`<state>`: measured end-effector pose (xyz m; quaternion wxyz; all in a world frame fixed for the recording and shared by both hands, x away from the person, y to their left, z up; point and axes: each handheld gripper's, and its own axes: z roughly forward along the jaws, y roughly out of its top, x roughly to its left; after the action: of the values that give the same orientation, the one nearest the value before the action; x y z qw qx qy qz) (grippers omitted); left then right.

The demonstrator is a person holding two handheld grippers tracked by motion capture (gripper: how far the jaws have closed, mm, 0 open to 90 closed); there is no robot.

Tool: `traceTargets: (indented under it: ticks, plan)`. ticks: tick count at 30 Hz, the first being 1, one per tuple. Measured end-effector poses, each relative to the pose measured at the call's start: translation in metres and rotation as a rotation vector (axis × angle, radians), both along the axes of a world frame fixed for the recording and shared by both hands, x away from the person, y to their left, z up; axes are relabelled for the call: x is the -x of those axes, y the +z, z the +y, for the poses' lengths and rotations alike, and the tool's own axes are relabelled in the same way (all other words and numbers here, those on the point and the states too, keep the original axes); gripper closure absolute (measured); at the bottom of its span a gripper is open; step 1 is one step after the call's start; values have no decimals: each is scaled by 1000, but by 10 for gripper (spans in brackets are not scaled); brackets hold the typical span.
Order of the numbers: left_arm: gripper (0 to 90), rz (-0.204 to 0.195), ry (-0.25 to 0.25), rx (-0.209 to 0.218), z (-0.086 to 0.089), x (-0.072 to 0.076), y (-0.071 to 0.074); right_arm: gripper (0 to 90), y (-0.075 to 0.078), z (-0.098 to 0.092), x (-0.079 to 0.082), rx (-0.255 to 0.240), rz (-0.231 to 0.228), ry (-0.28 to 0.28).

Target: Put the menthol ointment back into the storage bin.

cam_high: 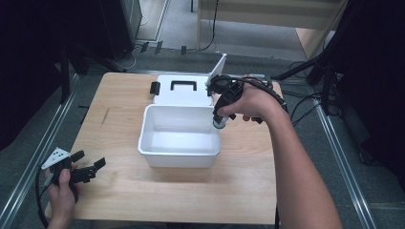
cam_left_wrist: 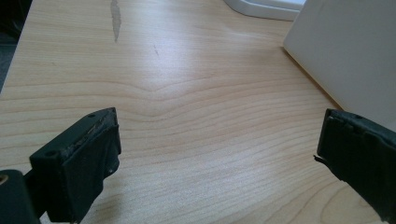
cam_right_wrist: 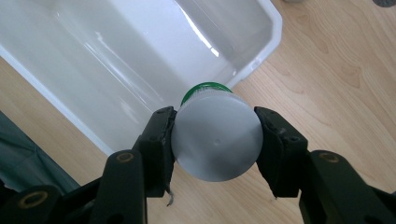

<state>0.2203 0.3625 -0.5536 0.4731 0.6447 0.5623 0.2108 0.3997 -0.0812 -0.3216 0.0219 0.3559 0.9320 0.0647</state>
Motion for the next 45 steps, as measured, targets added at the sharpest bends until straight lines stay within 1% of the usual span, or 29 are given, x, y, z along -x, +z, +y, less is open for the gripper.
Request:
traceTargets:
  ticks: [6,13,15,19,20,21,24,29,31,33,40,45]
  plan:
    - [3,-2,0,1,0,0,0,518,-3,12,2,-3,-1,30]
    - [3,0,0,0,0,0,0,518,-7,20,2,-9,-3,62]
    - [3,-2,2,3,0,0,0,518,-9,22,2,0,-3,76]
    - [3,-3,3,3,0,0,0,518,-13,25,3,2,-5,96]
    - [3,-3,3,3,0,0,0,518,-14,26,2,0,-9,109]
    - [3,-3,3,3,0,0,0,518,-15,27,3,1,-6,103]
    - [3,-1,2,3,0,0,0,517,-18,30,3,6,-3,117]
    - [3,-3,2,4,0,0,0,517,-27,34,2,-3,-6,147]
    - [3,-4,2,4,0,0,0,517,-31,36,2,5,-2,155]
    - [3,-3,0,1,0,0,0,517,-34,37,2,9,-3,175]
    - [3,-3,-1,1,0,0,0,517,-44,39,1,8,-9,200]
    - [3,-1,1,4,0,0,0,517,-56,41,1,5,-6,218]
